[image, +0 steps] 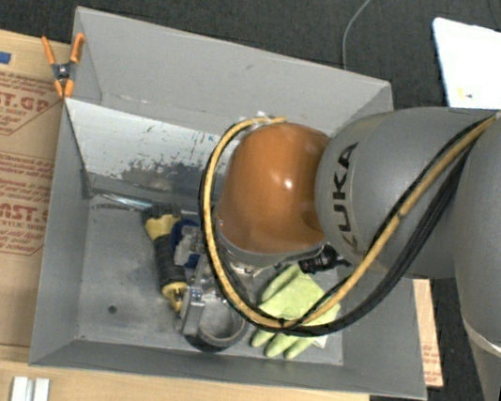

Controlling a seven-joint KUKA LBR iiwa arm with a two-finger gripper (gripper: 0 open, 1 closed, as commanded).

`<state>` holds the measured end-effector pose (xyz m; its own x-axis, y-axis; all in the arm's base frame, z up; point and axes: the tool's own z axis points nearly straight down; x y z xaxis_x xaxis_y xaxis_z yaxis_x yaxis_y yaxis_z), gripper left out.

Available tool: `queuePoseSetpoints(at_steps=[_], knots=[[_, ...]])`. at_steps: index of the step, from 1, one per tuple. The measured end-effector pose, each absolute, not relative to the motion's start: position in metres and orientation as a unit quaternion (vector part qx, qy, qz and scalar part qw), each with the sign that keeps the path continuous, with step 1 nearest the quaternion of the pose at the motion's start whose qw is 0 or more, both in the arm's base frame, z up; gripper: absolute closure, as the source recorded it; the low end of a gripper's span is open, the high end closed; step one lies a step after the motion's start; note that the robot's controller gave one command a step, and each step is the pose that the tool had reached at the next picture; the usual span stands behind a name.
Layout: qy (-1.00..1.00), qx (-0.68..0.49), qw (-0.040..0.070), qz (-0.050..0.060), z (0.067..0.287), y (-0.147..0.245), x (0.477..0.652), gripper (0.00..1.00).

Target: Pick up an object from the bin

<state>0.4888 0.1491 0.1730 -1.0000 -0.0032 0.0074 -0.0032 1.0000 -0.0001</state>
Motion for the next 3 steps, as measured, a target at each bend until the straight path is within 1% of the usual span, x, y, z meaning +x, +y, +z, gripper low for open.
queuePoseSetpoints(at_steps=[1,2,3], knots=[[-1.000,0.000,0.000,-0.001,0.177,0.148,0.491,0.00],[-0.990,0.139,-0.003,-0.001,0.119,0.113,0.529,0.00],[-0.952,0.306,-0.004,0.001,0.080,0.102,0.564,0.00]])
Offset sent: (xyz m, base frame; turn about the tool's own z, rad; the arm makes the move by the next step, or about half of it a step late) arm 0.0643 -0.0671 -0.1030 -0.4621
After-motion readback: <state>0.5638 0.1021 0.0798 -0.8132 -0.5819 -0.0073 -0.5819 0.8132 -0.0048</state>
